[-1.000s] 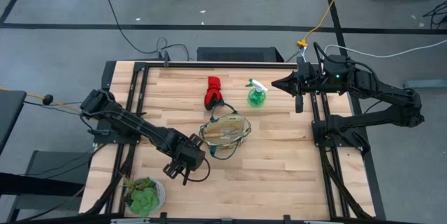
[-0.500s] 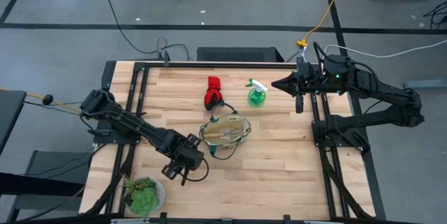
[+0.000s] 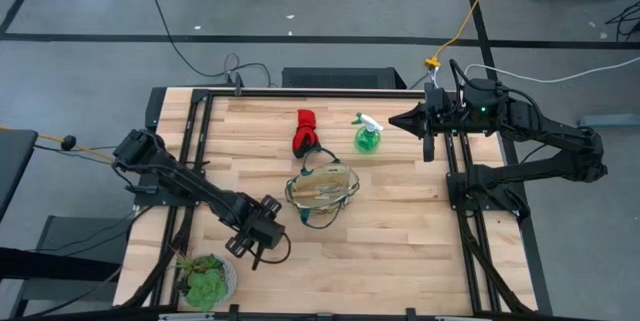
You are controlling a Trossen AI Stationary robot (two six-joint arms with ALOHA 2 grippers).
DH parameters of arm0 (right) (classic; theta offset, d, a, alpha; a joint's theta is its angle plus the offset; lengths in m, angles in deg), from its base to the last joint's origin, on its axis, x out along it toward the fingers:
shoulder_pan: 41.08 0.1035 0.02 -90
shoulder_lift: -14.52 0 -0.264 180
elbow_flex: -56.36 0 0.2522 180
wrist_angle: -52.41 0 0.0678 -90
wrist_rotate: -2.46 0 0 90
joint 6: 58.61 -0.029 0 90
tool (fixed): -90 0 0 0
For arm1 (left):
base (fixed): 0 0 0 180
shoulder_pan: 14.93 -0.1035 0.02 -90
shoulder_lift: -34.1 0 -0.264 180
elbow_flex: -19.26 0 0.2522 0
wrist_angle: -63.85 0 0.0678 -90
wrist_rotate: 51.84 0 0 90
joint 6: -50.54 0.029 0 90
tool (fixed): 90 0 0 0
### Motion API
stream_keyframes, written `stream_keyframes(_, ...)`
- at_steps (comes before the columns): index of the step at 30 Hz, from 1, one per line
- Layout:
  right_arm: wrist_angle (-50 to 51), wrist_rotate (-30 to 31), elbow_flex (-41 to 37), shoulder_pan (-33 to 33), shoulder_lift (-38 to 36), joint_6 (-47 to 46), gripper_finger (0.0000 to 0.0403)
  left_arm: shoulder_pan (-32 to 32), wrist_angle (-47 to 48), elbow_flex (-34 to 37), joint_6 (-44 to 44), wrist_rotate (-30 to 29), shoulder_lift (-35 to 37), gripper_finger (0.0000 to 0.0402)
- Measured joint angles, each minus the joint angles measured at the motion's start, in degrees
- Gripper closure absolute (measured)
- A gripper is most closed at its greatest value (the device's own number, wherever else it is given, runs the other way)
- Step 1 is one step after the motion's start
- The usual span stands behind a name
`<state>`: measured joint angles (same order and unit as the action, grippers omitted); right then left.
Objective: Pick & Place Garden tools in Gardening bag
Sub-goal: Put the light brown trowel into the light brown and green gardening bag
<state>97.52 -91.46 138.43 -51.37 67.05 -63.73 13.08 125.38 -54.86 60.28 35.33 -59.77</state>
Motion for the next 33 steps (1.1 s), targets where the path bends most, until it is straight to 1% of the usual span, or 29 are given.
stream_keyframes(5, 0.00, 0.00, 0.00, 0.00, 0.02, -0.08, 0.0401, -0.02, -1.79, 3.45, 3.24, -1.13, 0.24, 0.0136)
stream_keyframes(11, 0.00, 0.00, 0.00, -0.02, 0.02, -0.20, 0.0401, -0.02, -6.36, 5.90, 3.59, -2.06, 0.22, 0.0136)
stream_keyframes(18, 0.02, 0.00, 0.00, -0.02, 0.02, -0.20, 0.0401, -0.03, -11.60, 6.45, 3.66, -2.10, 0.22, 0.0136)
stream_keyframes(23, 0.02, 0.00, 0.00, 0.00, 0.02, -0.17, 0.0401, -0.20, -14.51, 6.45, 7.35, -1.90, 0.22, 0.0136)
stream_keyframes(26, 0.02, 0.00, 0.00, -0.01, 0.02, -0.17, 0.0401, -0.20, -14.83, 6.45, 9.59, -1.45, 0.18, 0.0136)
stream_keyframes(30, 0.02, 0.00, 0.00, -0.01, 0.02, -0.15, 0.0401, -0.27, -14.80, 6.45, 10.83, 1.57, 0.15, 0.0136)
stream_keyframes(33, 0.02, 0.00, 0.00, -0.01, 0.02, 0.01, 0.0401, -0.29, -14.81, 6.45, 12.15, 1.19, 0.13, 0.0136)
